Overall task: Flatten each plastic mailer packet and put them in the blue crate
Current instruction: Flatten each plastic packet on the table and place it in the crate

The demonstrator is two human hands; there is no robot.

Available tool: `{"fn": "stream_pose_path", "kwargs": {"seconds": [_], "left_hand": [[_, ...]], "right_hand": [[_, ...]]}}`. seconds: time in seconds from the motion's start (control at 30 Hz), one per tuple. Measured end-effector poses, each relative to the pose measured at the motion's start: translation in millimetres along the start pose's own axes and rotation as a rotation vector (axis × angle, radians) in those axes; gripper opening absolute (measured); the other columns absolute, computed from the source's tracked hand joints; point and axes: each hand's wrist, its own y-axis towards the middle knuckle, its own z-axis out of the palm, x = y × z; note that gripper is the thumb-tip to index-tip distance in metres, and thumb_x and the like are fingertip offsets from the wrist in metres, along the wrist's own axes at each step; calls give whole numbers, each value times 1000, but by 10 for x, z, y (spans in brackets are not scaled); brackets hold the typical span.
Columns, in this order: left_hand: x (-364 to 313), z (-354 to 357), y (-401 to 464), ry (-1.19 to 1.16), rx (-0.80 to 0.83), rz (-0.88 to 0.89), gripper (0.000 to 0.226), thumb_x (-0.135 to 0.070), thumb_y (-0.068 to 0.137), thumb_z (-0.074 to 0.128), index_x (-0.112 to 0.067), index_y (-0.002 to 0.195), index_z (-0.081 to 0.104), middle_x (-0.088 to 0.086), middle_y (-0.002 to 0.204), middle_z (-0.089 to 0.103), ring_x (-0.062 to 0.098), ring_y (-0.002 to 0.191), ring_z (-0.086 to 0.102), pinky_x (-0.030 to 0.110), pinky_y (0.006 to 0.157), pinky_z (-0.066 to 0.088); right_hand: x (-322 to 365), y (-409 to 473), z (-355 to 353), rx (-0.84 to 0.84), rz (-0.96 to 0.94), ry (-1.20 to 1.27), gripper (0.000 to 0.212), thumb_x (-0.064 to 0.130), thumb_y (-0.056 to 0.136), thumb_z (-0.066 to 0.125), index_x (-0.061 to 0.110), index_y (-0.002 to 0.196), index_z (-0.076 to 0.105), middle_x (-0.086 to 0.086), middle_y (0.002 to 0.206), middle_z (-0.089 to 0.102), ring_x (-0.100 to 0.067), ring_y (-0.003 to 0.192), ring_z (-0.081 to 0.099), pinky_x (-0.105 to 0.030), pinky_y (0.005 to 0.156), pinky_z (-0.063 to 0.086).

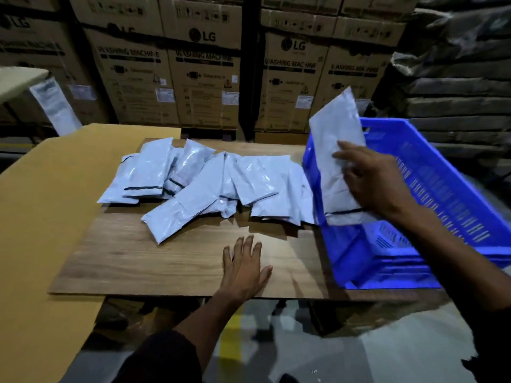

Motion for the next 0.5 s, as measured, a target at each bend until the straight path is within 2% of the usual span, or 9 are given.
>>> {"fn": "stream_pose_path", "kwargs": {"seconds": [0.13,0.2,0.27,0.37,0.5], "left_hand": [[-300,83,128,27,-19,17,69,-61,97,31,-21,154,29,6,166,15,29,152,9,59,118,8],[-449,126,172,1,-31,3,73,-61,92,24,-19,149,40,7,162,27,31,150,19,61,116,14],[-557,183,217,-28,-55,-11,71,-59,88,27,-17,138,55,10,153,43,34,143,35,64,111,25],[-636,256,261,-15,-100,-43,63,-56,86,37,-16,129,61,11,146,52,35,135,44,62,106,33],[-627,309,273,-12,-125,-63,62,-56,86,41,-17,129,61,9,146,52,35,132,49,60,104,37]], "right_hand": [[-422,75,-503,-78,39,-94,37,-9,82,62,4,116,70,-15,133,63,-30,111,67,-40,100,50],[-682,45,-637,-58,73,-137,37,-9,83,62,3,117,69,-16,133,62,-32,110,66,-43,100,50],[-940,-39,-650,-15,110,-165,37,-10,81,63,2,116,70,-19,131,63,-37,106,67,-45,98,51],[-1234,-209,-432,161,151,-207,37,-10,78,63,1,113,71,-23,130,62,-45,104,66,-50,93,52],[-1428,-309,29,501,214,-271,46,-3,84,54,10,127,64,-16,146,51,-40,119,58,-43,95,48]]}}
